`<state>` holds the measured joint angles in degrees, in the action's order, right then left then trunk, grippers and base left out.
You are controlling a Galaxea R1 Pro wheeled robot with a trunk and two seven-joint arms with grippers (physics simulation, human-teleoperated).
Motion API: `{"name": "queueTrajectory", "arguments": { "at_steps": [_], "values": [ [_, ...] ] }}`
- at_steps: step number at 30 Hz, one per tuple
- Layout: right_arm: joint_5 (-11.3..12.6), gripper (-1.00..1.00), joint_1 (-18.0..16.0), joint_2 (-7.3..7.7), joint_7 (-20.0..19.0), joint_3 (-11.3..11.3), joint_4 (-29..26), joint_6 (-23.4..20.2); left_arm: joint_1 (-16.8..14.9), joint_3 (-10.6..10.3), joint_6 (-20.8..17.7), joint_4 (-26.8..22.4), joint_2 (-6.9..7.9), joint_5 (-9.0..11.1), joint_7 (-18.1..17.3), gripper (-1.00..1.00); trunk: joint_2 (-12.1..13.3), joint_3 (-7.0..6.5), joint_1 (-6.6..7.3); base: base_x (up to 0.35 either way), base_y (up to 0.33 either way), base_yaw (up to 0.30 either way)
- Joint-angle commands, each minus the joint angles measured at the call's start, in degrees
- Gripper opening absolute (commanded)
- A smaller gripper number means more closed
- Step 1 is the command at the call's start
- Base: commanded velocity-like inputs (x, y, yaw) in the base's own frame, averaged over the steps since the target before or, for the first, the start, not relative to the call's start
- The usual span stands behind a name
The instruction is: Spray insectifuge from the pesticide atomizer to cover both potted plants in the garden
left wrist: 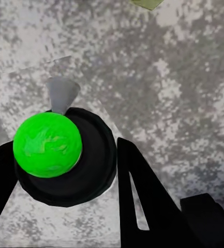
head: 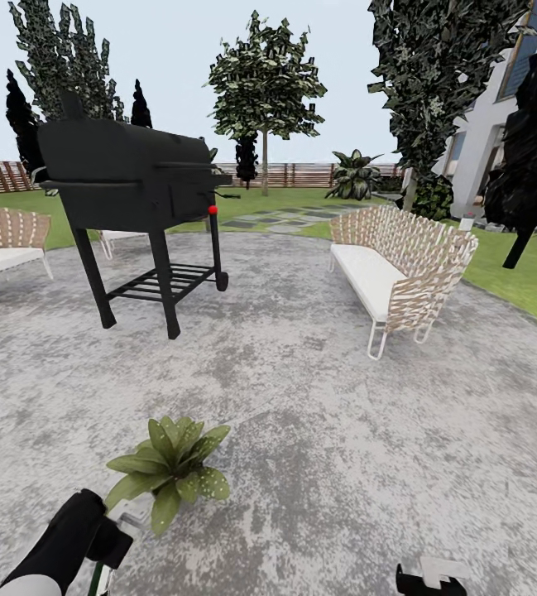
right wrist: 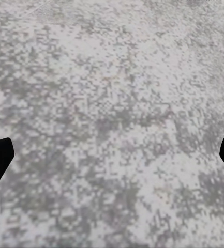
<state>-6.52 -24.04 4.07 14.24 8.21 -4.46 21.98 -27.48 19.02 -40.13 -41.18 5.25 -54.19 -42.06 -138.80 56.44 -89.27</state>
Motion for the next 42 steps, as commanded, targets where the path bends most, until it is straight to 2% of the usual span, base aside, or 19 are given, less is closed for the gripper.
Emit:
{"name": "queueTrajectory", "arguments": {
  "at_steps": [1,14,23,28,34,38,42],
  "values": [
    [-0.58,1.0,-0.04,-0.06,0.12,0.43,0.07,0.17,-0.03,0.23,-0.13,0.03,-0.31,-0.32,0.47,-1.0,-0.02,0.05,0.01,0.0,0.0,0.0],
    [-0.51,1.0,-0.04,-0.12,0.18,0.4,0.07,0.17,-0.03,0.75,-0.3,0.22,0.16,0.28,1.11,-1.0,-0.02,0.05,0.01,0.0,0.003,-0.163],
    [-0.51,1.0,-0.04,-0.13,0.23,0.4,0.07,0.16,-0.03,0.66,-0.23,0.22,-0.01,0.61,1.11,-1.0,-0.02,0.05,0.01,0.032,0.261,-0.01],
    [-0.51,1.0,-0.04,-0.12,0.26,0.4,0.07,0.17,0.15,0.36,0.02,0.49,-0.5,0.58,1.17,-1.0,-0.02,0.05,0.01,0.035,0.056,0.0],
    [-0.51,1.0,-0.04,-0.12,0.18,0.41,0.07,0.17,0.24,0.25,0.0,3.29,-1.12,0.39,1.16,-1.0,-0.02,0.05,0.01,0.001,0.002,-0.15],
    [-0.51,1.0,-0.04,-0.12,0.18,0.42,0.07,0.17,0.17,0.3,0.02,3.38,-2.83,0.38,1.16,-1.0,-0.02,0.05,0.01,0.0,0.0,-0.262],
    [-0.49,1.0,-0.04,-0.12,0.25,0.48,-0.01,0.15,0.15,0.11,0.02,3.34,-3.14,0.34,1.19,-1.0,-0.02,0.05,0.01,0.0,0.0,-0.153]
  ]
}}
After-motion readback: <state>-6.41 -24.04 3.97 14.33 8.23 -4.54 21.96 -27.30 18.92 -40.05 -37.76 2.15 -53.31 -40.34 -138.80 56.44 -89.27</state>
